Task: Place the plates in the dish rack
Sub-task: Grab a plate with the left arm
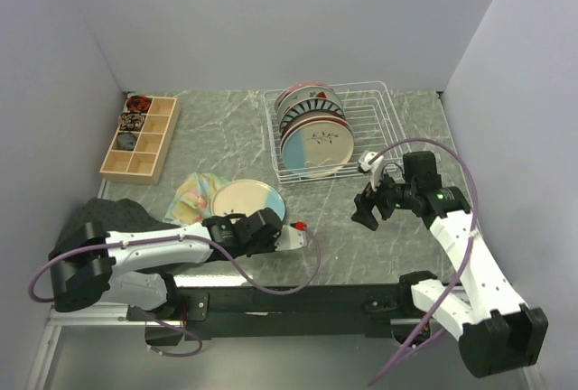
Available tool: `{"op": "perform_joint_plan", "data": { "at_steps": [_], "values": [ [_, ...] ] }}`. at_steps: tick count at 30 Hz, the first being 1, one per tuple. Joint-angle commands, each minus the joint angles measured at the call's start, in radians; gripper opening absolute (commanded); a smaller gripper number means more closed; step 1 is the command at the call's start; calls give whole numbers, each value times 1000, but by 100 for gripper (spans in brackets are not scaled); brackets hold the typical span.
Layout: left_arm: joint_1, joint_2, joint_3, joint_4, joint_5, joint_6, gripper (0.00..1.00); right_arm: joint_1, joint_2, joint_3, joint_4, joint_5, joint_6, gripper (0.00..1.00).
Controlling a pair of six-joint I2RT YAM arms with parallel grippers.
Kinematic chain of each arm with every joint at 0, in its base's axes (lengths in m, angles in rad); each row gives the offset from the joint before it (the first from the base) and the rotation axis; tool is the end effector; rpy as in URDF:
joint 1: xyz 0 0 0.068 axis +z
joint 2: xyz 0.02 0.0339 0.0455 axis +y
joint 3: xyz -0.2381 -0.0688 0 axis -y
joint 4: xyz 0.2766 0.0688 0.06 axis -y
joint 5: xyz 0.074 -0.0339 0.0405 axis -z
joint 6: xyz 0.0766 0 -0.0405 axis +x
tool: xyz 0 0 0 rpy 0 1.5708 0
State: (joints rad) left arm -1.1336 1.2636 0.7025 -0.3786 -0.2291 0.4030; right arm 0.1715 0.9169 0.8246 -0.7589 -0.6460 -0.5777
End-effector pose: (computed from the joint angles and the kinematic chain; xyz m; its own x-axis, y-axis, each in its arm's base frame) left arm 0.1435 -0.2660 0.1241 0.0093 0.8822 -0.4709 0.8935 0.2041 0.4001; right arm 0.2337 0.0873 0.2351 -0.3329 -0.5002 -0.7994 -0.8463 0.5323 0.0194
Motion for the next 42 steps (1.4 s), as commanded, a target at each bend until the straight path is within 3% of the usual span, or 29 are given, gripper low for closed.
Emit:
{"op": "perform_joint_plan", "data": {
  "at_steps": [1,3,7,9,13,16,23,25,32,37,42],
  "values": [
    [-14,2,12,102,34,-42,4,28,80,27,-57,-58,-95,88],
    [-14,-27,-4,101,33,-52,3,51,89,1,-39,-61,-131,90],
    [-14,-113,-34,110,27,-58,2,227,60,-82,56,37,-278,93],
    [-12,-153,-44,113,19,-55,2,270,34,-163,162,81,-356,100],
    [-12,-182,-57,115,16,-55,1,325,-24,-257,285,28,-592,100],
    [-12,-182,-54,115,11,-53,1,400,11,-306,461,54,-576,100],
    [-12,-231,-57,103,-12,-52,1,667,137,-409,1012,311,-516,100],
    [-11,-253,-66,102,-16,-56,1,752,196,-421,1104,399,-522,100],
    [-6,-334,-92,118,-10,-55,1,890,388,-475,1510,566,-574,100],
    [-6,-320,-87,112,-6,-52,1,882,381,-443,1508,528,-444,100],
    [-6,-329,-98,126,-1,-39,1,717,228,-426,1289,290,-403,100]
  ]
}}
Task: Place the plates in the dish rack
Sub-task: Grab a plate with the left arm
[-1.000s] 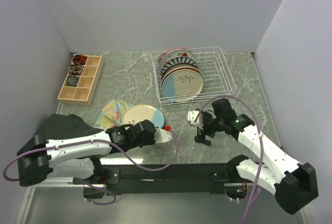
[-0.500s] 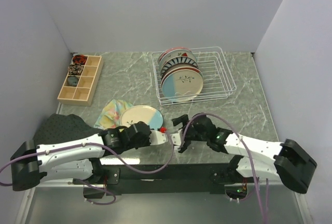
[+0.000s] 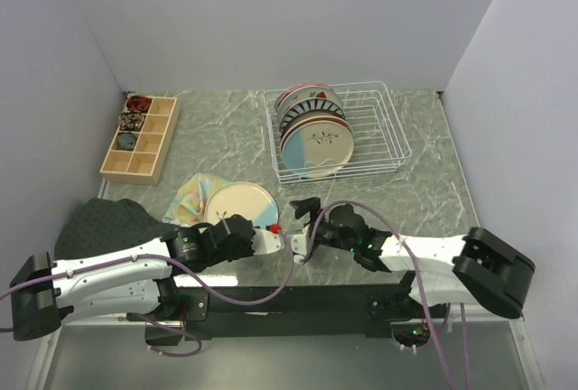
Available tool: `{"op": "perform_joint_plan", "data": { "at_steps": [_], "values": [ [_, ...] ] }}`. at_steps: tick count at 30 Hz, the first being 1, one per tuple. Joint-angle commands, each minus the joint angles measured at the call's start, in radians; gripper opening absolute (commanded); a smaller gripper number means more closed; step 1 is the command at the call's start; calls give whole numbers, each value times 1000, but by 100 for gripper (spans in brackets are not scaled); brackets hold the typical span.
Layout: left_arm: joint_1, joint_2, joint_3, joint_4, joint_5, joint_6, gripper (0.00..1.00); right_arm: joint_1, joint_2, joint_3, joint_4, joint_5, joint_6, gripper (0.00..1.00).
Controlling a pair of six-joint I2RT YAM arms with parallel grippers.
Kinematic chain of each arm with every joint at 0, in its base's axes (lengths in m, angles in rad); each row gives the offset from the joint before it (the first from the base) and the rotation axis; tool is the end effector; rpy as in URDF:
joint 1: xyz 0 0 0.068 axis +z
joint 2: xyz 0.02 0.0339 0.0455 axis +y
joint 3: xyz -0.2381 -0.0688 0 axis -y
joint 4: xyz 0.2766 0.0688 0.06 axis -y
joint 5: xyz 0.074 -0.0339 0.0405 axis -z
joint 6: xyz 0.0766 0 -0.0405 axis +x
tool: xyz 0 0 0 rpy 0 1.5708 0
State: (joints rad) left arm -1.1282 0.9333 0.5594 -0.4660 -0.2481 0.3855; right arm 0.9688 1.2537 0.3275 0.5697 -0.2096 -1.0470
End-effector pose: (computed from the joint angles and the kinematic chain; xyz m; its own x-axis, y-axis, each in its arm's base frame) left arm 0.1269 -0.2239 0.1493 0.0075 0.8353 -0.5498 0.8665 0.2690 0.4204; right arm 0.1565 0.2559 0.1027 0.6948 -0.4843 -0.5316 -0.6296 -0.0524 -0.7752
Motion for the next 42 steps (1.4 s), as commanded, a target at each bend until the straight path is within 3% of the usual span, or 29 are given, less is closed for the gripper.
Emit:
{"op": "perform_joint_plan", "data": {
  "at_steps": [1,4,6,7,8,13,14,18,21,26,28,31,37,42],
  "values": [
    [-12,4,45,214,15,-19,1,-99,-140,80,-136,-177,47,100],
    [-12,6,50,211,-5,-36,2,-153,-168,107,-334,-246,-49,100],
    [-10,-1,51,213,-31,-59,9,-195,-175,151,-456,-324,-96,100],
    [-8,-16,51,223,-37,-92,11,-241,-183,171,-596,-348,-160,100],
    [2,-24,56,230,-45,-117,22,-258,-188,209,-652,-370,-183,100],
    [102,-79,105,228,-2,-325,37,-358,-230,268,-801,-427,-167,100],
    [138,-86,117,228,10,-358,46,-378,-234,286,-838,-425,-162,100],
    [205,-123,132,228,38,-529,61,-412,-244,334,-915,-442,-87,100],
    [241,-139,134,210,33,-745,78,-417,-237,402,-1005,-493,-12,100],
    [292,-186,59,112,-62,-1308,99,-407,-198,591,-1136,-600,252,100],
    [318,-241,7,113,-45,-1475,99,-397,-168,648,-1137,-608,424,100],
    [422,-295,-67,127,10,-1530,100,-389,-123,668,-1133,-658,565,100],
    [704,-309,-93,89,149,-1490,97,-397,-103,622,-1131,-656,536,100],
    [852,-260,-147,90,219,-1510,82,-406,-109,614,-1139,-656,510,100]
  ]
}}
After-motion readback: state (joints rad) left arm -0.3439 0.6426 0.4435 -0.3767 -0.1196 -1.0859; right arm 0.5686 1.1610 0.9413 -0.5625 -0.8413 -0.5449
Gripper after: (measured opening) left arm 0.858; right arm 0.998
